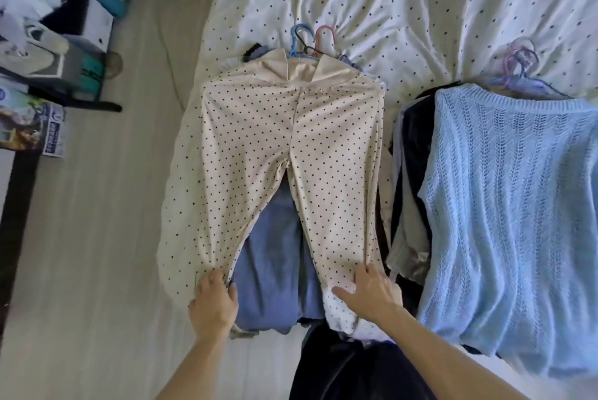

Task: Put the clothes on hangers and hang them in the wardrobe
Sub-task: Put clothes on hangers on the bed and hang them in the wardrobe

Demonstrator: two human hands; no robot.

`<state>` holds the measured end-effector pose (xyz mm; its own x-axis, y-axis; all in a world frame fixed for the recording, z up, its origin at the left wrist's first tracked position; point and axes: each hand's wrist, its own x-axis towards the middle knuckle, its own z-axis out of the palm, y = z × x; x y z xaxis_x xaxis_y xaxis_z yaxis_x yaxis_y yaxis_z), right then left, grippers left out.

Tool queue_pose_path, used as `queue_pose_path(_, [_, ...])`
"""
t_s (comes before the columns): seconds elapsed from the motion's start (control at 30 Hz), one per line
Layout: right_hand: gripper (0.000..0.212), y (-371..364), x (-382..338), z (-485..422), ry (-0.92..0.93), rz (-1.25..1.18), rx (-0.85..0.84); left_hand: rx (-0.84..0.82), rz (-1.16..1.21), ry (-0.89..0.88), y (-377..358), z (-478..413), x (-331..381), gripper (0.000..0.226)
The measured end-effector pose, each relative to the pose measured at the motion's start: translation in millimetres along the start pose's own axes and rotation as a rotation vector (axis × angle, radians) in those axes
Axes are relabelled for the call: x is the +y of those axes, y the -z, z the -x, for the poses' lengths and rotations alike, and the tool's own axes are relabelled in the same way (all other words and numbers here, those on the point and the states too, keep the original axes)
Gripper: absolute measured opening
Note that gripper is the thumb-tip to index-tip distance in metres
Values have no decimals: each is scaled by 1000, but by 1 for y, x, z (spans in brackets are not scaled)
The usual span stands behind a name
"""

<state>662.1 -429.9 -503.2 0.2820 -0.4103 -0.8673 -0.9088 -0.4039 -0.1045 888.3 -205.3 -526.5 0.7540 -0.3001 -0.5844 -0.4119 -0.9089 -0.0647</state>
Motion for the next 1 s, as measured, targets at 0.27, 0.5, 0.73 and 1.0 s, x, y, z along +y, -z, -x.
queue_pose_path(0.27, [59,-50,-14,5,126,45,59,16,-4,31,-5,4,5,24])
queue_pose_path(0.5, [36,-65,-20,19,133,-114,164,188,93,-199,16,63,15,22])
queue_pose_path(0.73, [18,-46,-42,74,399,-497,85,-89,117,-314,25,91,40,28])
queue_pose_path(1.0, [47,-57,15,62,113,-283,82,-164,155,-359,18,80,74,33])
